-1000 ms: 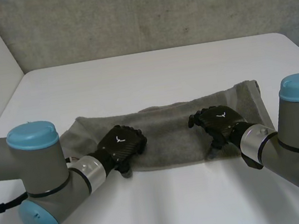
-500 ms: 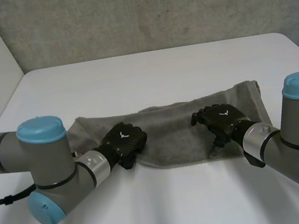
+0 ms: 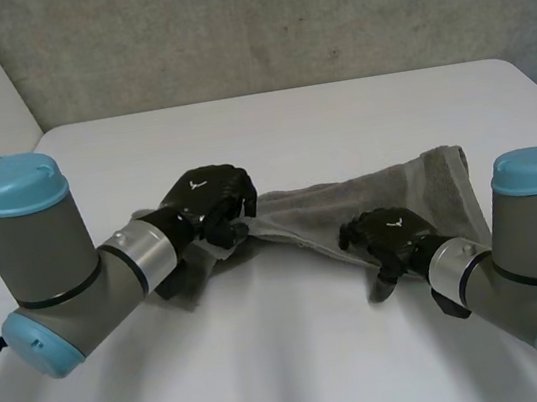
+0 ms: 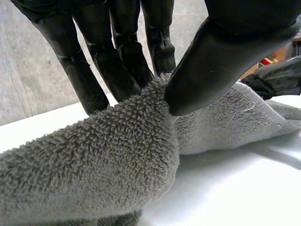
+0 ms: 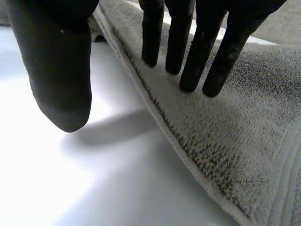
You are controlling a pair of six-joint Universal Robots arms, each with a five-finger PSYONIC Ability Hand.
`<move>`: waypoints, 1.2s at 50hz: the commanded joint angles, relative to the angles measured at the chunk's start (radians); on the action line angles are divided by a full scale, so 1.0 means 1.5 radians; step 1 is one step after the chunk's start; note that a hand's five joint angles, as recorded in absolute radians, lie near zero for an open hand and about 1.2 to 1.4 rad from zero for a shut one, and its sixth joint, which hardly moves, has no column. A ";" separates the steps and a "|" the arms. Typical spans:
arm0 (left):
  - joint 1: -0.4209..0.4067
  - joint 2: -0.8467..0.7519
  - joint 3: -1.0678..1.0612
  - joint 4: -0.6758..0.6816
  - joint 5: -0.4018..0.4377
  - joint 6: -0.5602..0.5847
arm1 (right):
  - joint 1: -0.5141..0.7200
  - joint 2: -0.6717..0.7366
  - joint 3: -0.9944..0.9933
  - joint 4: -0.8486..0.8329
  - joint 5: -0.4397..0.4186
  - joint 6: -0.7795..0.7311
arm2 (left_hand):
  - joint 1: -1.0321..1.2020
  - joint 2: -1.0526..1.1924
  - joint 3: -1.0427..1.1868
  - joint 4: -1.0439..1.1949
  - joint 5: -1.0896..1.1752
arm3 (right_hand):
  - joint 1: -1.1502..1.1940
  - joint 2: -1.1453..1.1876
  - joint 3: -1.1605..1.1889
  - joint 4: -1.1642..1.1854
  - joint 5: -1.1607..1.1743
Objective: Fold the towel.
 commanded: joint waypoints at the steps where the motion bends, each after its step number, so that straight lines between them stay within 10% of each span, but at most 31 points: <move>1: 0.007 0.000 -0.007 -0.005 0.001 -0.008 | 0.000 0.015 -0.021 0.001 0.011 -0.003 | 0.108 0.057 0.050 0.030 0.070 | 0.334 0.331 0.337 0.337 0.335; 3: 0.007 0.000 -0.015 -0.005 0.001 -0.004 | -0.002 0.003 -0.017 0.002 0.012 -0.004 | 0.108 0.057 0.050 0.030 0.070 | 0.525 0.521 0.528 0.527 0.526; 15: 0.007 -0.005 -0.040 -0.004 0.003 0.032 | -0.011 -0.087 -0.044 0.091 -0.002 -0.084 | 0.108 0.057 0.050 0.030 0.070 | 0.525 0.522 0.528 0.528 0.526; 22: 0.005 -0.073 0.169 -0.017 -0.013 0.143 | 0.003 0.000 -0.316 0.152 -0.013 -0.131 | 0.108 0.057 0.050 0.030 0.070 | 0.525 0.522 0.528 0.528 0.526; 32: 0.004 -0.002 0.504 0.002 -0.073 0.063 | 0.026 -0.031 -0.637 0.102 0.022 -0.060 | 0.108 0.057 0.050 0.030 0.070 | 0.525 0.522 0.528 0.528 0.526; 42: 0.020 0.060 0.468 0.108 -0.056 -0.011 | 0.019 -0.082 -0.541 0.078 0.006 0.000 | 0.108 0.057 0.050 0.030 0.070 | 0.525 0.522 0.528 0.528 0.526; 50: 0.042 0.062 0.205 0.092 0.070 -0.005 | 0.018 -0.114 -0.362 0.140 -0.041 -0.081 | 0.108 0.057 0.050 0.030 0.070 | 0.525 0.522 0.528 0.528 0.526; 60: 0.043 0.006 -0.068 0.092 0.143 0.207 | 0.022 -0.122 -0.151 0.151 -0.072 -0.162 | 0.108 0.057 0.050 0.030 0.070 | 0.525 0.522 0.528 0.528 0.526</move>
